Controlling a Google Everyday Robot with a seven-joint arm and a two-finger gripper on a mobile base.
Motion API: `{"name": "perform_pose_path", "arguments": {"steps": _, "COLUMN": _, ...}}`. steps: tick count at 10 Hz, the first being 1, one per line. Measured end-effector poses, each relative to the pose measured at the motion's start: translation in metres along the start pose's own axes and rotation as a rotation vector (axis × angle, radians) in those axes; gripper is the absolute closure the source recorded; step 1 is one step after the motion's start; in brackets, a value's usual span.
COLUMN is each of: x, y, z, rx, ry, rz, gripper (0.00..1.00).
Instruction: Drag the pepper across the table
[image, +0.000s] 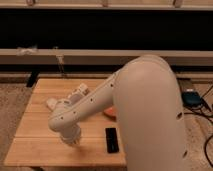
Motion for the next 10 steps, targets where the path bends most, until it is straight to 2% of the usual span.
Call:
{"name": "perform_pose_path", "arguments": {"steps": 3, "x": 0.017, "y": -0.011, "z": -0.003, "rx": -0.006, "ry": -0.018, "rz": 0.049, "gripper": 0.28}}
{"name": "perform_pose_path", "arguments": {"steps": 4, "x": 0.02, "y": -0.014, "z": -0.004, "rx": -0.007, "ry": -0.024, "rz": 0.058, "gripper": 0.23}}
{"name": "perform_pose_path", "arguments": {"steps": 5, "x": 0.021, "y": -0.015, "z": -0.006, "rx": -0.007, "ry": -0.037, "rz": 0.06, "gripper": 0.2}}
{"name": "perform_pose_path", "arguments": {"steps": 10, "x": 0.021, "y": -0.016, "z": -0.024, "rx": -0.01, "ry": -0.109, "rz": 0.046, "gripper": 0.2}}
